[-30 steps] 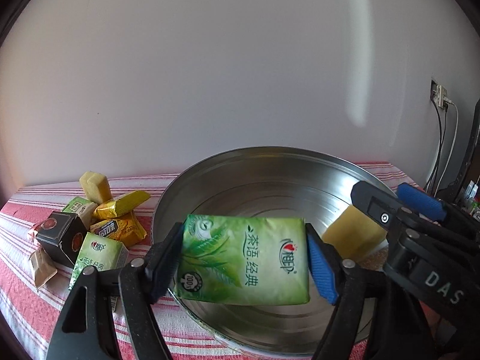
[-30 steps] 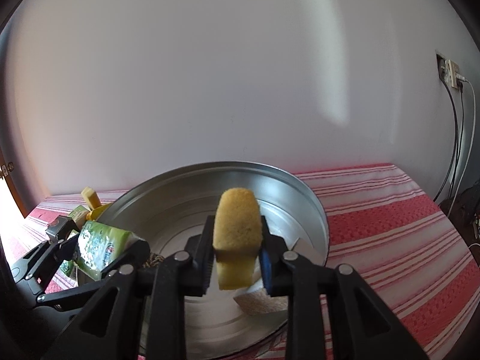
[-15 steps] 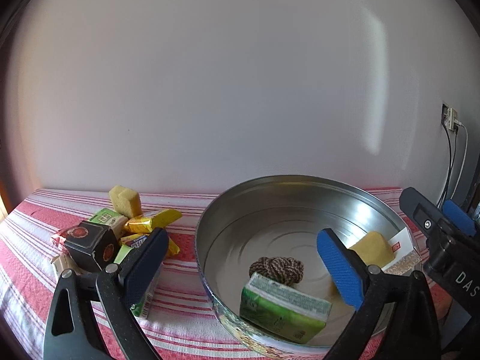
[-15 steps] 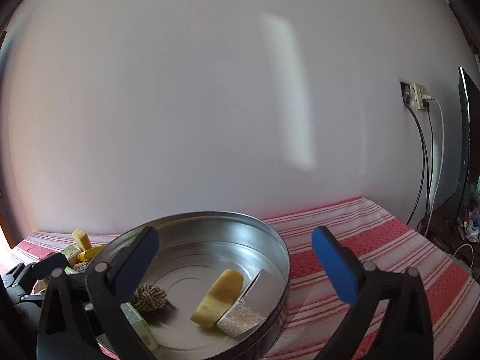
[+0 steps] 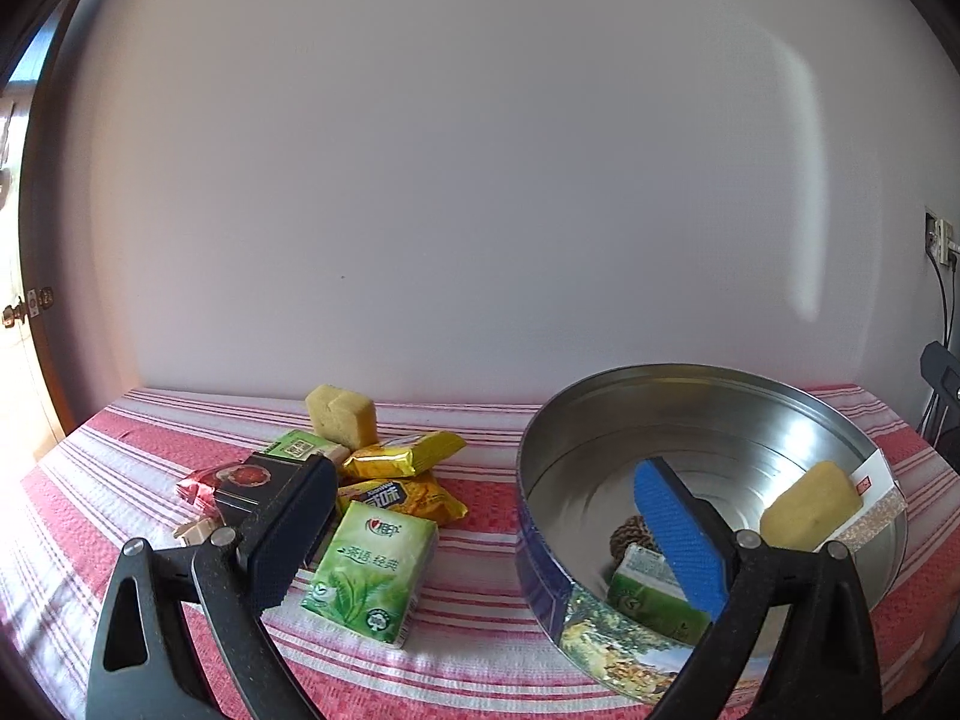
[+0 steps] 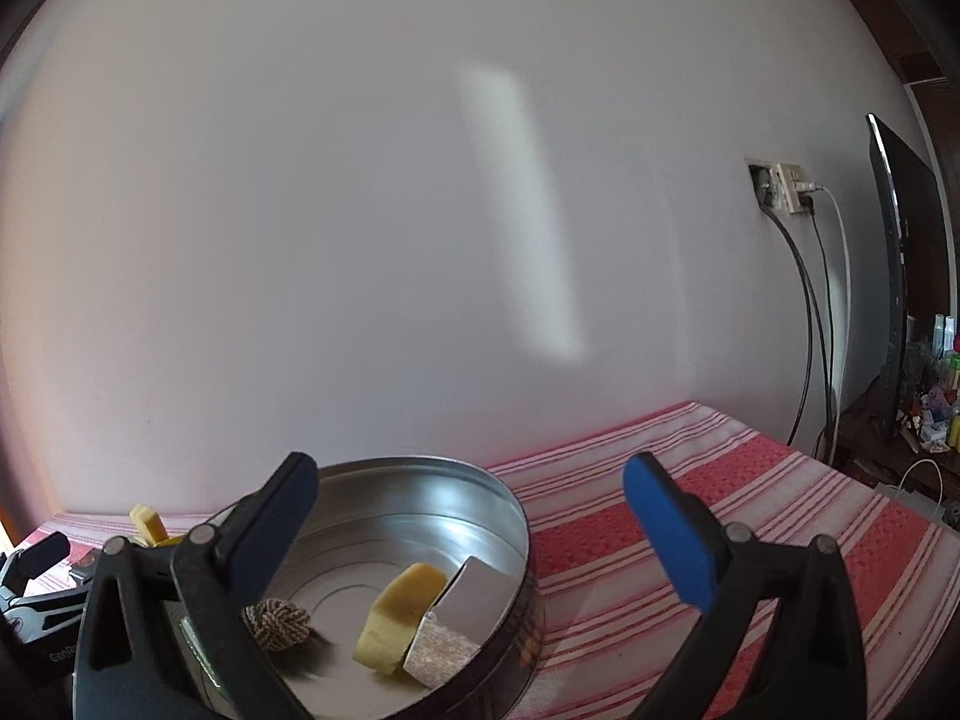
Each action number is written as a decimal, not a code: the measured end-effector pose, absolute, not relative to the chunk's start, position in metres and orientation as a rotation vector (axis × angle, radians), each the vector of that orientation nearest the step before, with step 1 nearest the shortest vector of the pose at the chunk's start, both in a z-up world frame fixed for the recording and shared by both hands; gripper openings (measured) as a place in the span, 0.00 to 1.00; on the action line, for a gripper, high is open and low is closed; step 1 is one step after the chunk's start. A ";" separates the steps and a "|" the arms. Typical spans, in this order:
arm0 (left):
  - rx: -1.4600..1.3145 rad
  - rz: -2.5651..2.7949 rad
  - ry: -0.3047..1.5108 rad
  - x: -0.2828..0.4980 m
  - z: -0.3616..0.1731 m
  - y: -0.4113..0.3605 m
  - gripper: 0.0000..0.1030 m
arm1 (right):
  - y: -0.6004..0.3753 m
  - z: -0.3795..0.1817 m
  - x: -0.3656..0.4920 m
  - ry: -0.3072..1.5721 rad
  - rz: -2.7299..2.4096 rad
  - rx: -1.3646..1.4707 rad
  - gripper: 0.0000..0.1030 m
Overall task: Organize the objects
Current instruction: 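Open both grippers to drop the sponge and tissue pack into the tin, then withdraw both grippers from the tin back toward the pile, then grasp another green tissue pack with the right gripper while the left grasps the beige wrapped pastry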
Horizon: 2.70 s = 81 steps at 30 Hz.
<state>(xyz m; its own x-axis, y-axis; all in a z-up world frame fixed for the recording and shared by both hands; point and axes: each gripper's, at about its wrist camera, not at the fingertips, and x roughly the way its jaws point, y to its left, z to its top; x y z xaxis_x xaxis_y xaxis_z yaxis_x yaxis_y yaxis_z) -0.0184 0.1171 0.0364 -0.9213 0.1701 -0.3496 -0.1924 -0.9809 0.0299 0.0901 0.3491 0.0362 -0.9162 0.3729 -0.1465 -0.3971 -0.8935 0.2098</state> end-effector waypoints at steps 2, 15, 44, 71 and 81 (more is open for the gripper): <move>-0.509 2.920 0.099 -0.016 0.036 0.113 0.98 | 0.348 0.036 0.093 0.317 2.695 -0.116 1.00; -0.513 2.922 0.124 -0.008 0.036 0.089 0.98 | 0.340 0.039 0.100 0.344 2.567 -0.125 1.00; -0.666 2.932 0.072 -0.029 0.029 -0.006 0.98 | 0.187 0.034 0.087 0.349 2.787 -0.293 1.00; -1.041 3.030 0.070 -0.098 0.009 -0.114 0.98 | 0.077 -0.017 -0.074 0.203 2.702 -1.078 0.84; -1.008 2.891 0.205 -0.093 0.003 -0.086 0.98 | 0.090 -0.033 -0.076 0.384 2.766 -1.214 0.52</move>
